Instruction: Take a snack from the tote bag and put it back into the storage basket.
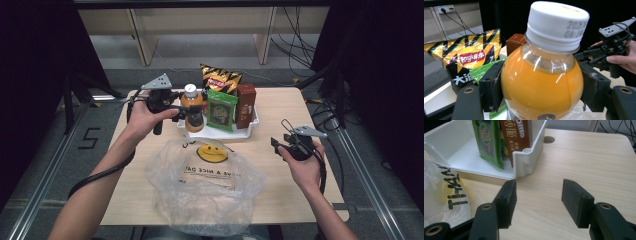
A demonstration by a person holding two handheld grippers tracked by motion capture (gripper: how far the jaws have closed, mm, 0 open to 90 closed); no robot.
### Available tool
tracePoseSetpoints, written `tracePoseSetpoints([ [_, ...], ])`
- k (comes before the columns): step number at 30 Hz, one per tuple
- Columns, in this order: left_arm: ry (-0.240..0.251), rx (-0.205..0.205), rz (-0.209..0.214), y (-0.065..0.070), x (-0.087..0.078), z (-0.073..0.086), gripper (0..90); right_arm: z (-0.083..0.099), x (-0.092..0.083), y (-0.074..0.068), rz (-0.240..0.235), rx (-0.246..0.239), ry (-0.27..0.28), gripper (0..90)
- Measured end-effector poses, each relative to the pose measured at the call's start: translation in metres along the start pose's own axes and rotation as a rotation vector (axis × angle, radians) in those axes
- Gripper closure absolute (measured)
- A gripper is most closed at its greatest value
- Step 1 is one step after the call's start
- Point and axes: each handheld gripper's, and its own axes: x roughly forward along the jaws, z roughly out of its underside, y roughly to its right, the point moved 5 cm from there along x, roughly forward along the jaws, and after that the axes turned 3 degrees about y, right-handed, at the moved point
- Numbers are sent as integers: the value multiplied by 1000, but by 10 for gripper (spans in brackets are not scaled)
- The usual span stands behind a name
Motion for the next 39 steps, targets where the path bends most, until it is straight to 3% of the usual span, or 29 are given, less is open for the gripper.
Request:
tracePoseSetpoints([
  [3,-3,2,-5,-3,1,1,301,1,-1,0,-3,3,-2,463],
  [5,-4,2,-7,-5,2,1,300,1,-2,1,19,5,-5,463],
  [10,-10,5,-5,-8,6,3,300,2,-4,2,0,17,4,463],
  [15,-17,8,-9,-12,10,5,300,4,-5,5,16,3,-4,463],
  [18,-18,6,-14,-15,11,6,300,4,-7,4,14,19,-8,463],
  [20,-20,6,-17,-17,12,6,300,5,-7,6,33,2,-6,463],
  [39,-48,8,-33,-36,19,18,301,5,-8,7,22,13,-5,463],
])
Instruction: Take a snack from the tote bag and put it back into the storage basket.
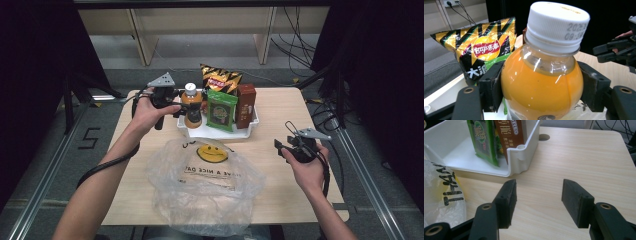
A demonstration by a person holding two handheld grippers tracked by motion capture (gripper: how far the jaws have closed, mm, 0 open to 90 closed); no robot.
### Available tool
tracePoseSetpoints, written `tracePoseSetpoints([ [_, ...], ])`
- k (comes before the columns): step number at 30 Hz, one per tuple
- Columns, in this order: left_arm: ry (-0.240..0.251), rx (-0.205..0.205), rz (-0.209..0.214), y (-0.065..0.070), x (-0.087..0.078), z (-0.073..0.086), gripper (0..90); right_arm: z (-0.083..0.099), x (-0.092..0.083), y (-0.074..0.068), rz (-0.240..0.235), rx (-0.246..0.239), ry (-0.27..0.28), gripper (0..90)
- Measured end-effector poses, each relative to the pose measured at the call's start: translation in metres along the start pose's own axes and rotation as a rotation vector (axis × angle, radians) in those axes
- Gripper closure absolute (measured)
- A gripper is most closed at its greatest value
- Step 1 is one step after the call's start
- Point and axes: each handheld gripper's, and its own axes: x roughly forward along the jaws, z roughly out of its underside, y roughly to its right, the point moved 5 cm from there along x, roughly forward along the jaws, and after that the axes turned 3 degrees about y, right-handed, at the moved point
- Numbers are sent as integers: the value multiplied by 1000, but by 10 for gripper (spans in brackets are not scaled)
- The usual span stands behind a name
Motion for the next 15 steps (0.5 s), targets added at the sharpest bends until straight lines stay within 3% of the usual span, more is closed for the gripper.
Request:
tracePoseSetpoints([
  [15,-22,5,-9,-13,8,7,301,1,1,0,3,4,-8,462],
])
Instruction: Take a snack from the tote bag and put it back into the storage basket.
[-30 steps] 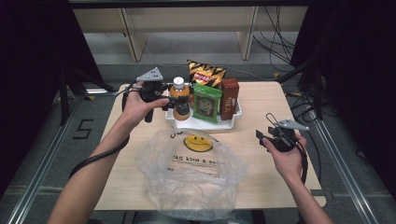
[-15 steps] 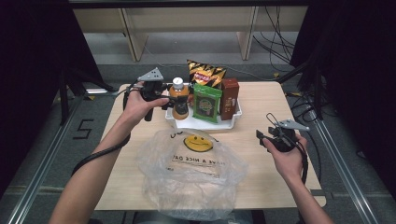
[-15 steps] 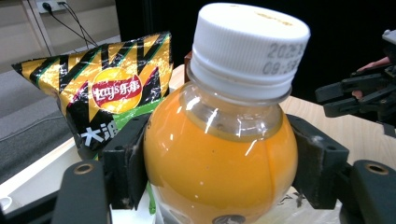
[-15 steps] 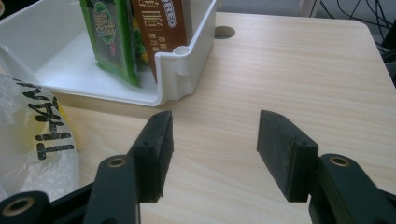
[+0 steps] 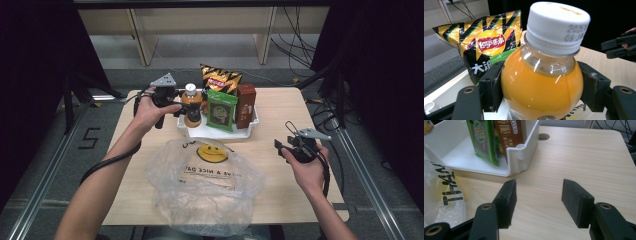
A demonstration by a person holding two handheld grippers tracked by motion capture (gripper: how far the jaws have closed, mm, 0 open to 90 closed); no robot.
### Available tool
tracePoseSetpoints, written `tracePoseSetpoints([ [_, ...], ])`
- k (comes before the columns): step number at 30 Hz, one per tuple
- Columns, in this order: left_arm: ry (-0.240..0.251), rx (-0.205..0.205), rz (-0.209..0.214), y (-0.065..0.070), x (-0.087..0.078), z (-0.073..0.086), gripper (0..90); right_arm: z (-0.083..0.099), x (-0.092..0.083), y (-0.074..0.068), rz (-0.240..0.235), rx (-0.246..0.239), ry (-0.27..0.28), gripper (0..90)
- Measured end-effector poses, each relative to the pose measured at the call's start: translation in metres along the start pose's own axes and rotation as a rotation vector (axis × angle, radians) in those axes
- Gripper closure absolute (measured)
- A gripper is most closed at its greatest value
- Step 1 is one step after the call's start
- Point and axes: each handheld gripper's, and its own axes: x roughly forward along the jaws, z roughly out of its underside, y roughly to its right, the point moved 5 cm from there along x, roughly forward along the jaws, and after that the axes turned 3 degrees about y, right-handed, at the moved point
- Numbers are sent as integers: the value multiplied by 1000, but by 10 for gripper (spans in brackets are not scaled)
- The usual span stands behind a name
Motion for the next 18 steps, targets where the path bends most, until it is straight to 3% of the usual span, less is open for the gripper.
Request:
tracePoseSetpoints([
  [3,0,-1,-2,-2,2,1,300,0,0,1,6,-11,4,462],
  [15,-8,3,-12,-8,7,5,300,0,0,-2,4,18,1,462],
  [16,-7,1,-15,-8,8,5,300,1,0,1,13,-11,-2,461],
  [18,-11,5,-18,-9,8,5,300,1,1,1,6,-11,-1,460],
])
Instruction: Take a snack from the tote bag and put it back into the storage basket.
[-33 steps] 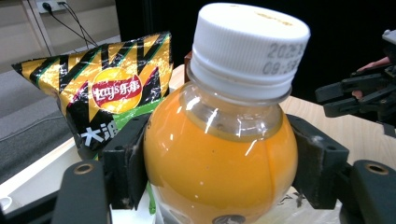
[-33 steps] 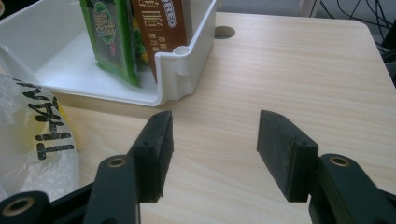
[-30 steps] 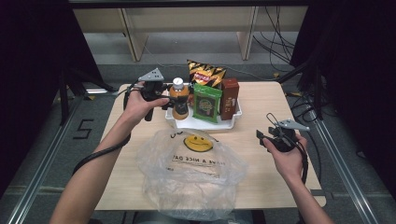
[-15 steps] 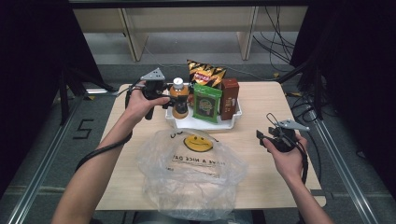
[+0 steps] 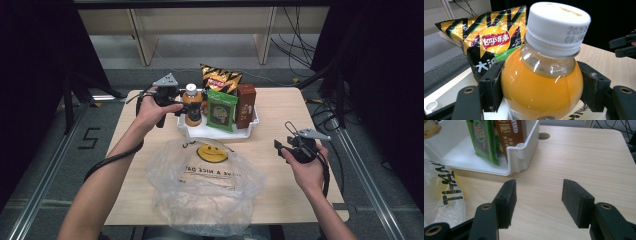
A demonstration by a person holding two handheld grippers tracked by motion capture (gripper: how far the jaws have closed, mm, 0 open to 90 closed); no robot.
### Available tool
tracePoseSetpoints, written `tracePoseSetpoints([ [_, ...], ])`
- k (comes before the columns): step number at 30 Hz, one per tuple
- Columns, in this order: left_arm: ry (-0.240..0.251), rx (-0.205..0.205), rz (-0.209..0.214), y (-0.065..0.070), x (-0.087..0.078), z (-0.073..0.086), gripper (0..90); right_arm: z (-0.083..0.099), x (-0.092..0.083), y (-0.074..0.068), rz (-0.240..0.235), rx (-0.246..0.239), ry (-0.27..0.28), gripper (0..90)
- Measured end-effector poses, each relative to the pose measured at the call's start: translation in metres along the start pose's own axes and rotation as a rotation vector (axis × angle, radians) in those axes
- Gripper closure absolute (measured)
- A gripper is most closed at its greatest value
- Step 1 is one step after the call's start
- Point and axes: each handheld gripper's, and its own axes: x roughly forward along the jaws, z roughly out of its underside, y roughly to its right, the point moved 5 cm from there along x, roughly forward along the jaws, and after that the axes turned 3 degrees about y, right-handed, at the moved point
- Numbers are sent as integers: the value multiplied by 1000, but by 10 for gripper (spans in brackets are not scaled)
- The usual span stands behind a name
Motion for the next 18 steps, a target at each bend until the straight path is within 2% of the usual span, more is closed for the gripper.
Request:
tracePoseSetpoints([
  [2,0,2,0,0,1,0,300,0,0,-1,-20,10,4,460],
  [5,-1,2,0,-1,2,0,300,0,-1,0,7,1,-1,460],
  [10,3,2,-4,-3,4,1,301,-1,-1,-1,-2,14,4,459],
  [11,17,52,-2,-8,5,0,300,0,-1,0,1,-2,-1,459],
  [12,11,34,-6,-7,6,1,300,0,-2,-4,5,43,-11,459],
  [18,5,11,-13,-9,10,4,300,-1,-2,-3,-1,36,1,459],
])
